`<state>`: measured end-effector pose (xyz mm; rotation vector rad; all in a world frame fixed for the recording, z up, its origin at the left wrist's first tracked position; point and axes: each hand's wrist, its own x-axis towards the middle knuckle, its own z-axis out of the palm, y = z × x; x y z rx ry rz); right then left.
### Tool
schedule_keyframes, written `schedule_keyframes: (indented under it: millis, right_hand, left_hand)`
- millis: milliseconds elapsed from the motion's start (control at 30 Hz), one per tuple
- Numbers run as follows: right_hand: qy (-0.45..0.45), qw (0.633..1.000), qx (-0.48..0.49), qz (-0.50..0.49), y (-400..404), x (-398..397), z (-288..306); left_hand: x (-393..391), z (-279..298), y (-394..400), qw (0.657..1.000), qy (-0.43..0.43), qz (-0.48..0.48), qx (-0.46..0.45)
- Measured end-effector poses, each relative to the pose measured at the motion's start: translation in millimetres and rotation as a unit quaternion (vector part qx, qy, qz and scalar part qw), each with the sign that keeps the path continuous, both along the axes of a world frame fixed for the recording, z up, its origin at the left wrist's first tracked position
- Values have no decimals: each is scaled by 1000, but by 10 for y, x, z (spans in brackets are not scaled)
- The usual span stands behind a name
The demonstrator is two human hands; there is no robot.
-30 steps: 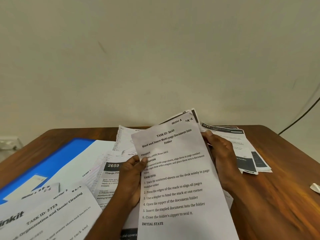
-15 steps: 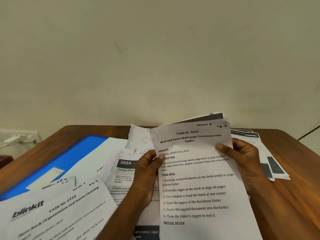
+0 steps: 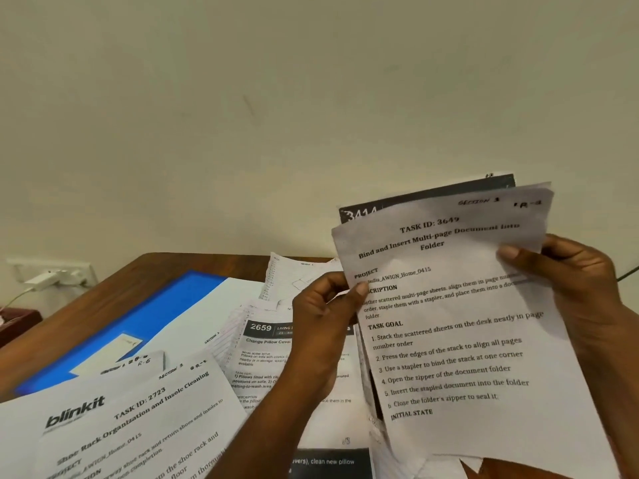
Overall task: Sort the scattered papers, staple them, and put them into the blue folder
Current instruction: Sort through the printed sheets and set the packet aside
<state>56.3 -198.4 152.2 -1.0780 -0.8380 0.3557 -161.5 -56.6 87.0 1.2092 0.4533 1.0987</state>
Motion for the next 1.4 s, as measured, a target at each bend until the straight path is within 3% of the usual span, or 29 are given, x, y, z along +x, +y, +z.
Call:
schedule_keyframes:
  millis: [267,433,600,800,1167,1400]
  right_hand:
    - [47,999,-2,24,-7,101,206]
    - [139,981,-101,89,164,-86,-121]
    - [187,965,-161,84,443,-170,-539]
    - [166,963,-203,60,593,-245,-930]
    - [115,971,-209,27,643,-277,-1032]
    - [85,974,-206,-37,682,-248,-1124]
  left_hand:
    - [16,322,-27,999,-43,4,26]
    - [-141,183,117,998,-10,58,4]
    - [-252,-195,308,992,31,115,-40]
    - [-274,-527,422,982,81,163,-50]
    - [-241,-671,432,980,71,182,-49]
    - [-179,-759,414,971,106,211,29]
